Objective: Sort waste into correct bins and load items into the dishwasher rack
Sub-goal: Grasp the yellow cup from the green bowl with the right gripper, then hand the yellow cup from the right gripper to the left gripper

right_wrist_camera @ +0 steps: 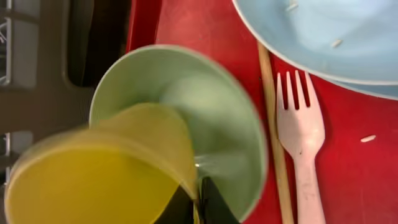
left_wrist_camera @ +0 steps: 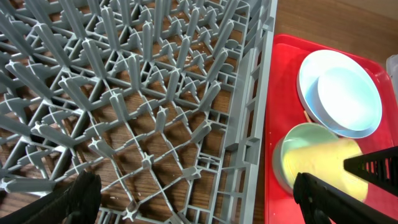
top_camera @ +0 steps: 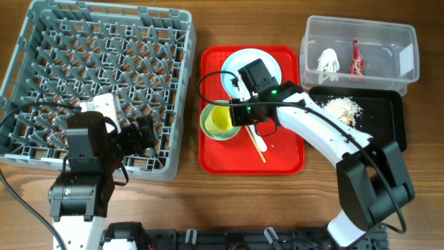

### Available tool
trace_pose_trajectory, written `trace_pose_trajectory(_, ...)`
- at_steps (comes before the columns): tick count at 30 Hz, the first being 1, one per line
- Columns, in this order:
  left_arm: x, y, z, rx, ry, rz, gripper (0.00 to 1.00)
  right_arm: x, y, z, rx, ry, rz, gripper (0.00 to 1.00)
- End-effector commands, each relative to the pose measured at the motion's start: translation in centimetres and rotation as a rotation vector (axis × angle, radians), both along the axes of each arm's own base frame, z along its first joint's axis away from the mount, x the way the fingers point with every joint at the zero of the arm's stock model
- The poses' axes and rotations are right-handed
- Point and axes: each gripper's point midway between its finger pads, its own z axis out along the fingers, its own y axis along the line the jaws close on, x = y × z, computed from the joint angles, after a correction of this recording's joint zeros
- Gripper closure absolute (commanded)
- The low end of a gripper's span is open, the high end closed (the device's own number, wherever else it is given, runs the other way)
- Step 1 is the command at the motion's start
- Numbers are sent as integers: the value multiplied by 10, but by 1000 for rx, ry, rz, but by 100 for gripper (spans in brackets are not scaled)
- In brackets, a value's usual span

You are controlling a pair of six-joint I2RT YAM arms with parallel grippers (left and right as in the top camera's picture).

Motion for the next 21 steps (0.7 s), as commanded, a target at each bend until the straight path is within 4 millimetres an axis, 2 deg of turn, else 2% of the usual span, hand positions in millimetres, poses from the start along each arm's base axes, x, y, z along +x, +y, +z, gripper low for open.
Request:
trace_pose_trajectory(1,2,-1,9,11,-23,-12,0,11,-2,18,17,-38,-42,96)
trace_pose_trajectory(2,2,-1,9,10,-23,-12,0,16,-2,34,35,-69,-48,96)
trace_pose_trajectory(3,2,-1,9,10,-23,-12,0,25,-6,66,69,-134,-63,96)
trace_pose_trajectory(4,2,-1,9,9,-23,-12,0,31,-9,83,87,-171,-69,96)
trace_pose_trajectory(5,2,-6,9,-8,-23,-31,0,39,-13,115,128,-237,-85,96)
trace_pose_trajectory(6,1,-15,10,-47,-25,-74,0,41,-15,132,169,-269,-87,96)
trace_pose_trajectory(8,3,-36,15,-133,-41,-159,0,35,-8,148,269,-255,-47,96)
trace_pose_trajectory(11,18,-67,30,-351,-72,-234,0,9,24,169,506,-150,108,96)
trace_pose_trajectory(12,23,-85,42,-421,-106,-337,0,3,32,178,569,-132,143,96)
trace_pose_trajectory(15,27,-116,69,-536,-195,-558,0,-5,43,197,680,-108,197,96)
trace_pose_trajectory(19,22,-137,101,-592,-319,-776,0,-18,51,218,802,-53,265,96)
trace_pose_trajectory(21,13,-144,116,-603,-377,-878,0,-25,53,225,844,-19,289,96)
